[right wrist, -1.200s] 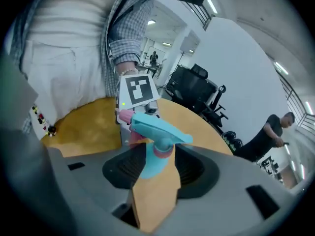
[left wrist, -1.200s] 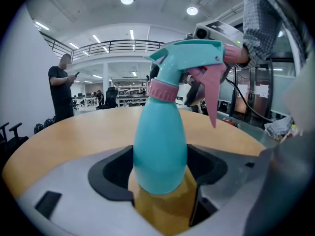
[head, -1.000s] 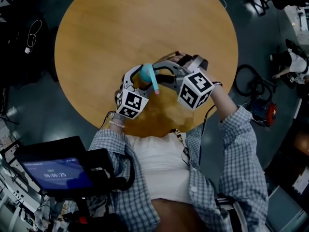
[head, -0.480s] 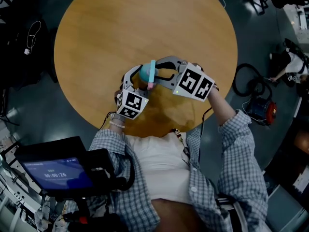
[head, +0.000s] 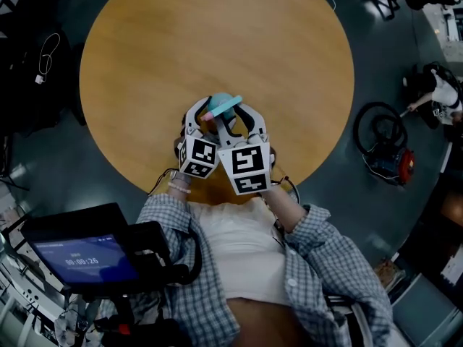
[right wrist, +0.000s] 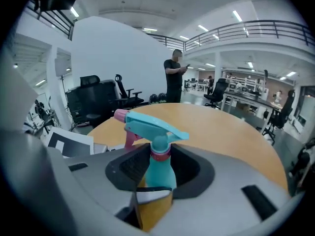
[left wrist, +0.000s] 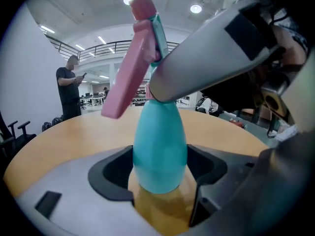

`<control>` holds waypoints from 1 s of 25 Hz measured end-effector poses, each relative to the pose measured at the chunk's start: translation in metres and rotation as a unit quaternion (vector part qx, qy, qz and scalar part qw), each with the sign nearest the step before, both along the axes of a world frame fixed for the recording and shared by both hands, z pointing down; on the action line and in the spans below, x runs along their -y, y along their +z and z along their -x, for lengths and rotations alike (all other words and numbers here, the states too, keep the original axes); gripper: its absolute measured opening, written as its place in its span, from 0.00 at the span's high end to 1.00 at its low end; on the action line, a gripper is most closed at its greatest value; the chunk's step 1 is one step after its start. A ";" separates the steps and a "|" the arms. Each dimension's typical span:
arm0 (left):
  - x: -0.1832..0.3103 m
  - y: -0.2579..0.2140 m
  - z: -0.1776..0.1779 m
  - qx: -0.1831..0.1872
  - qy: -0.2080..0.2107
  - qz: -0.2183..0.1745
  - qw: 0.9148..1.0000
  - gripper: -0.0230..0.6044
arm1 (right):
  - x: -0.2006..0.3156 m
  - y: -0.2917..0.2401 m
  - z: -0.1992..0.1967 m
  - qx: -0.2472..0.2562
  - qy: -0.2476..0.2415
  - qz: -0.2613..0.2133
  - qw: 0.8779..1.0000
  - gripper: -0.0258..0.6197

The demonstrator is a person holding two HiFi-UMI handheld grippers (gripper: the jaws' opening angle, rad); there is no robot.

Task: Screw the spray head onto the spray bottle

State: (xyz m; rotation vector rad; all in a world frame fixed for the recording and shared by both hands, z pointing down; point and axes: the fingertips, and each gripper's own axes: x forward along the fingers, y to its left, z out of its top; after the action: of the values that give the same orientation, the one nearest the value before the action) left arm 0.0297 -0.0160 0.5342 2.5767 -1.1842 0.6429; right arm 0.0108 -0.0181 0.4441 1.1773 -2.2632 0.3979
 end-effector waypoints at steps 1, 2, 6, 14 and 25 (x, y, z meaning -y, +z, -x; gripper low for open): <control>0.000 0.000 0.000 -0.002 -0.001 0.001 1.000 0.41 | 0.000 0.000 0.002 -0.002 -0.003 -0.004 1.000 0.77; 0.000 0.000 0.001 -0.005 -0.001 0.003 1.000 0.41 | 0.000 0.000 0.004 0.000 -0.017 -0.006 1.000 0.77; 0.000 0.001 -0.001 -0.002 0.013 0.001 1.000 0.41 | -0.004 0.004 0.003 0.031 -0.090 0.033 0.995 0.55; 0.000 -0.001 -0.002 0.000 0.031 -0.004 1.000 0.41 | -0.003 -0.025 -0.025 -0.095 -0.403 -0.052 0.909 0.52; -0.002 0.001 -0.001 0.003 0.040 -0.003 0.999 0.41 | -0.017 0.005 0.002 -0.162 -0.634 -0.005 0.756 0.76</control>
State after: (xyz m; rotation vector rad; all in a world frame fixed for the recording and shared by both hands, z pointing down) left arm 0.0311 -0.0143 0.5353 2.6407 -1.0916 0.6653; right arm 0.0089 -0.0014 0.4495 -0.4414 -2.1657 -0.3450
